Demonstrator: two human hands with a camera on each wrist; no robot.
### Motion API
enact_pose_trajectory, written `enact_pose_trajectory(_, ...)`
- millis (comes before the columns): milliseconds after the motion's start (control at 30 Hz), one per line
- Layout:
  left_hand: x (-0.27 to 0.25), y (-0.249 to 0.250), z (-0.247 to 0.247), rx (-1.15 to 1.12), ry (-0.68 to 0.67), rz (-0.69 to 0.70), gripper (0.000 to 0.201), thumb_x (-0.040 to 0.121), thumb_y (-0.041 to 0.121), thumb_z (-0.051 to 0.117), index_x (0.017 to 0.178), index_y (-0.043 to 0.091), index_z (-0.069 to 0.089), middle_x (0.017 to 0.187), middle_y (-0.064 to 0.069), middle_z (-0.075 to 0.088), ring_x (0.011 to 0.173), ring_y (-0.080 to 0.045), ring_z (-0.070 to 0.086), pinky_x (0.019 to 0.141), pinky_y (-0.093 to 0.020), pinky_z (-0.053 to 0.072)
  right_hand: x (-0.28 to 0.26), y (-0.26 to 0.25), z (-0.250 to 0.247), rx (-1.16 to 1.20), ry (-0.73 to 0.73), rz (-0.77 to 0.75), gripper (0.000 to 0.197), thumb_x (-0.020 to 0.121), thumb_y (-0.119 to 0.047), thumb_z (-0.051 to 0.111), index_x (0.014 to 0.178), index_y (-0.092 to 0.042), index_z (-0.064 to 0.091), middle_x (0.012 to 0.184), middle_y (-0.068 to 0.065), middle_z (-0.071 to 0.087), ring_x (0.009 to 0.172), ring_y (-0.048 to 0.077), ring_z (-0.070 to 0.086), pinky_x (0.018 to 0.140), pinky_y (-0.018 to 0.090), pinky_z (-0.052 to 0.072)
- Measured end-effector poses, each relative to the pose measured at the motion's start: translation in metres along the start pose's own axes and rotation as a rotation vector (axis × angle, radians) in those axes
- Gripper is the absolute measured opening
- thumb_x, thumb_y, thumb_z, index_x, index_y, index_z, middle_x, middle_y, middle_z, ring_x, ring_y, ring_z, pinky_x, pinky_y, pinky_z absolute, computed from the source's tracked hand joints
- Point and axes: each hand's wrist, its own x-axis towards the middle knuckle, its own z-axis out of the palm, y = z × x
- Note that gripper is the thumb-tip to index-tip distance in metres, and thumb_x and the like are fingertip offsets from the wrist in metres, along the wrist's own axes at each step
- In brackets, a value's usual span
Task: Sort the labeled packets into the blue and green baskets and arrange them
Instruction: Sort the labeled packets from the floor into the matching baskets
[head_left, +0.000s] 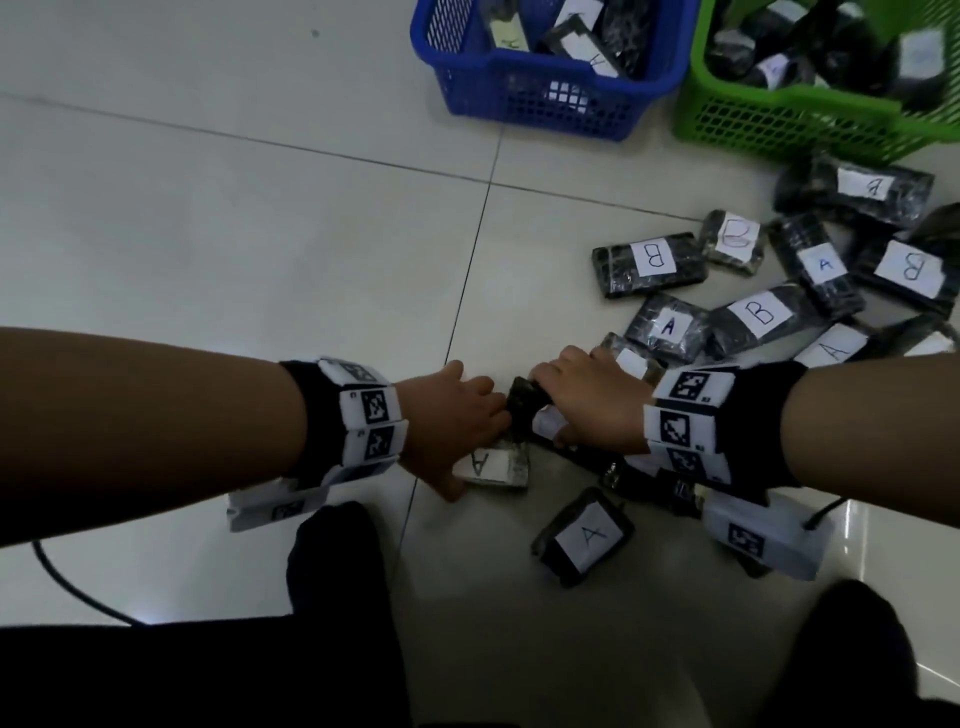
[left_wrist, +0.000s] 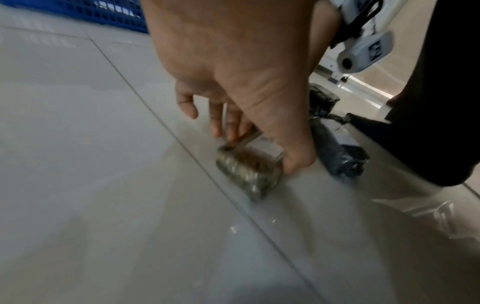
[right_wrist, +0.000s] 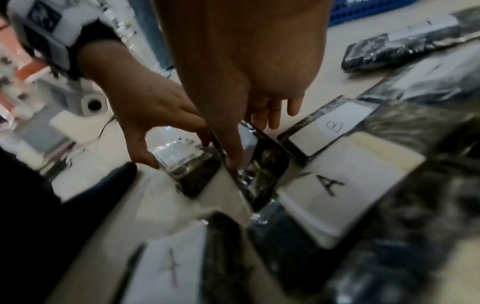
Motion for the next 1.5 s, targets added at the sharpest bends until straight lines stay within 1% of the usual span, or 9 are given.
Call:
enact_pose_trajectory(100, -0.005, -0.021, -0.005, -0.068, 0.067, 0.023, 0.072, 0.073, 0.057, 0.058, 0.124, 0.012, 0.037, 0.12, -0.008, 0.044, 0.098, -0.027, 0.049, 0.083, -0.038, 0.04, 0.006, -0.003, -0.014, 0.301, 0.006, 0.074, 0.026, 0.092, -0.03, 0.051, 0.107, -0.009, 0.047, 0.105, 0.011, 0.057, 0.101, 0.029, 0.051, 0.076, 0.035, 0.039)
enact_pose_trajectory(300, -0.01, -0.079, -0.02, -0.068, 0.364, -0.001, 0.064, 0.062, 0.044, 0.074, 0.105, 0.01, 0.042, 0.096, -0.01, 0.054, 0.063, -0.025, 0.054, 0.056, -0.03, 0.046, 0.017, 0.032, -0.067, 0.564, 0.19, 0.138, 0.025, 0.097, -0.031, 0.043, 0.116, -0.014, 0.044, 0.09, 0.01, 0.055, 0.082, 0.03, 0.057, 0.068, 0.036, 0.043)
enact_pose_trajectory(467, 0.007, -0.125, -0.071, -0.098, 0.598, -0.158, 0.06, 0.06, 0.03, 0.076, 0.105, 0.007, 0.043, 0.093, -0.01, 0.053, 0.058, -0.026, 0.053, 0.05, -0.031, 0.044, 0.022, 0.102, -0.117, 0.709, 0.523, 0.343, 0.036, 0.096, -0.038, 0.044, 0.123, -0.016, 0.034, 0.095, 0.011, 0.056, 0.075, 0.028, 0.056, 0.06, 0.033, 0.042)
enact_pose_trajectory(633, 0.037, -0.166, -0.139, -0.096, 0.785, -0.414, 0.058, 0.077, 0.037, 0.067, 0.123, 0.007, 0.047, 0.111, -0.011, 0.053, 0.088, -0.029, 0.057, 0.067, -0.041, 0.051, 0.01, 0.169, -0.154, 0.779, 0.833, 0.52, 0.026, 0.097, -0.037, 0.043, 0.099, -0.014, 0.031, 0.086, 0.013, 0.051, 0.071, 0.028, 0.051, 0.067, 0.043, 0.048)
enact_pose_trajectory(833, 0.071, -0.201, -0.178, -0.421, 0.929, -0.718, 0.061, 0.082, 0.03, 0.066, 0.131, 0.007, 0.039, 0.118, -0.015, 0.046, 0.107, -0.033, 0.048, 0.089, -0.04, 0.044, -0.011, 0.223, -0.165, 0.721, 0.893, 0.711, 0.033, 0.091, -0.014, 0.054, 0.12, -0.006, 0.04, 0.105, 0.021, 0.059, 0.087, 0.038, 0.058, 0.07, 0.045, 0.047)
enact_pose_trajectory(967, 0.082, -0.222, -0.177, -0.65, 0.917, -0.918, 0.06, 0.082, 0.029, 0.07, 0.126, 0.003, 0.039, 0.124, -0.019, 0.042, 0.113, -0.035, 0.045, 0.095, -0.043, 0.041, -0.018, 0.238, -0.164, 0.842, 0.998, 0.711, 0.023, 0.088, 0.001, 0.05, 0.107, -0.011, 0.046, 0.085, 0.015, 0.057, 0.069, 0.028, 0.053, 0.059, 0.035, 0.044)
enact_pose_trajectory(1067, 0.085, -0.237, -0.179, -0.771, 0.9, -1.035, 0.062, 0.082, 0.03, 0.07, 0.126, 0.001, 0.038, 0.127, -0.022, 0.042, 0.115, -0.037, 0.045, 0.094, -0.043, 0.041, -0.017, 0.253, -0.166, 0.817, 1.034, 0.707, 0.018, 0.088, 0.001, 0.05, 0.089, -0.012, 0.062, 0.095, 0.015, 0.065, 0.071, 0.024, 0.053, 0.06, 0.026, 0.039)
enact_pose_trajectory(1233, 0.083, -0.257, -0.176, -1.152, 0.945, -1.09, 0.083, 0.076, 0.044, 0.071, 0.135, 0.004, 0.028, 0.134, -0.023, 0.038, 0.118, -0.039, 0.046, 0.096, -0.045, 0.045, -0.008, 0.261, -0.156, 0.886, 0.928, 0.666, 0.029, 0.094, -0.014, 0.044, 0.115, -0.018, 0.064, 0.082, 0.006, 0.064, 0.051, 0.016, 0.048, 0.042, 0.021, 0.036)
enact_pose_trajectory(1500, 0.093, -0.269, -0.15, -1.057, 0.742, -1.158, 0.058, 0.09, 0.017, 0.057, 0.136, 0.004, 0.024, 0.134, -0.031, 0.032, 0.116, -0.044, 0.045, 0.095, -0.049, 0.041, 0.026, 0.273, -0.14, 0.795, 0.861, 0.604, 0.033, 0.097, -0.019, 0.041, 0.124, -0.024, 0.06, 0.105, 0.006, 0.069, 0.055, 0.014, 0.049, 0.061, 0.032, 0.045)
